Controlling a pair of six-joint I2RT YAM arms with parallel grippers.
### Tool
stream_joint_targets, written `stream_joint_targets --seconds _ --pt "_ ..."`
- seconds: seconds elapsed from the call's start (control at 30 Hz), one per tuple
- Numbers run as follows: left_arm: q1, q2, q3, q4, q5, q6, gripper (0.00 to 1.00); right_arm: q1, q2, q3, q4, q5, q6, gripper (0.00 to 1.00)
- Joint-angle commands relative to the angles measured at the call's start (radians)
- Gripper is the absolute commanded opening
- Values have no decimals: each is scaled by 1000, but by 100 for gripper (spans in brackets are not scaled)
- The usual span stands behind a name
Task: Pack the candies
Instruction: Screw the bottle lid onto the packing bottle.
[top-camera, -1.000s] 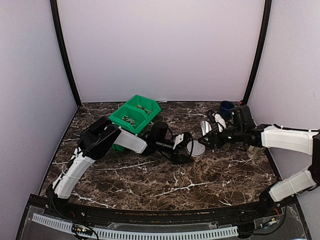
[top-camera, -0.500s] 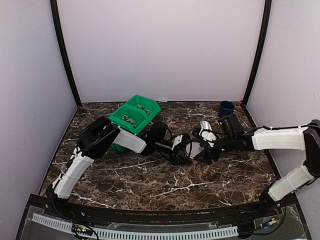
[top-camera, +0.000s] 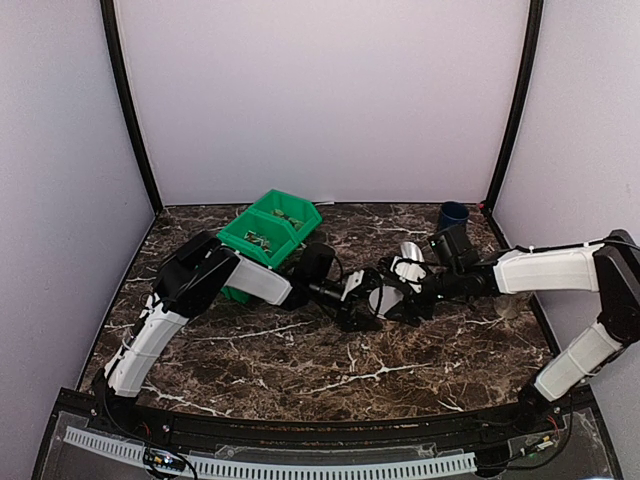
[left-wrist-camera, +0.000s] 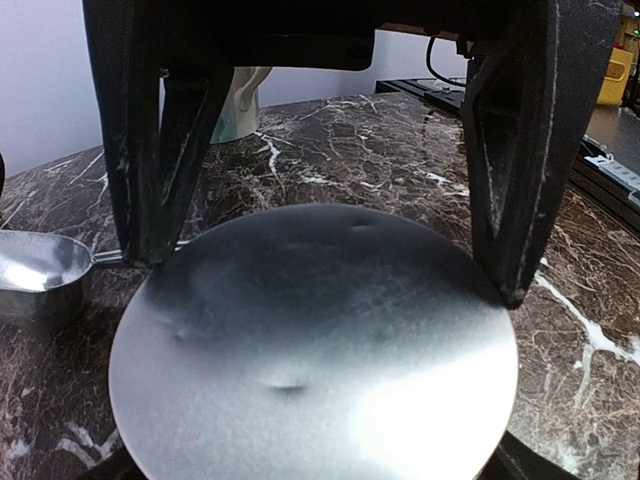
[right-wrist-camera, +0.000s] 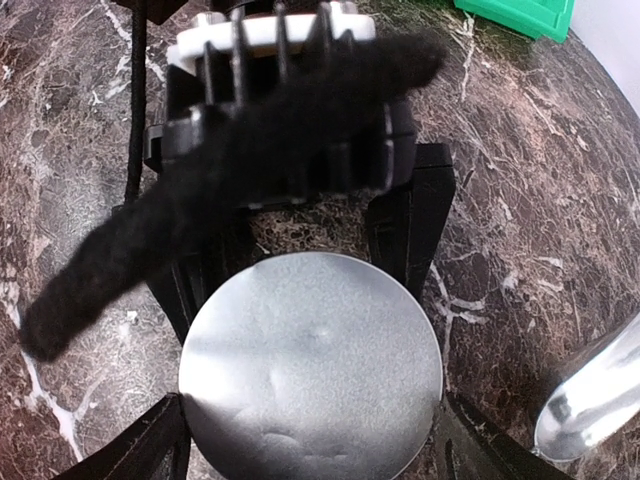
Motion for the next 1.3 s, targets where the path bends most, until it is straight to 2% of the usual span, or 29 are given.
stream_joint_targets --seconds 0.0,0.17,0.2,0.23,0.4,0.57,0.83,1.03,1.27 --pt "2 189 -115 -268 -61 197 85 5 44 38 25 10 0 84" --pt "2 189 -115 -268 -60 199 85 6 65 46 41 17 21 84" --pt "2 189 -113 -267 -59 198 85 6 66 44 50 19 25 88" --pt "2 190 -113 -268 -58 198 85 6 66 38 62 26 31 99" --pt "2 192 -110 -267 -54 196 84 1 58 30 89 14 45 97" --pt "1 194 -109 -265 -52 193 84 -10 65 42 102 -37 65 100" --pt "1 196 -109 -246 -79 170 84 -15 98 68 101 -48 121 92" --pt "1 201 -107 -224 -110 144 84 -11 85 46 129 -57 188 80" --pt "1 203 -108 -199 -148 108 84 34 46 -8 182 75 284 77"
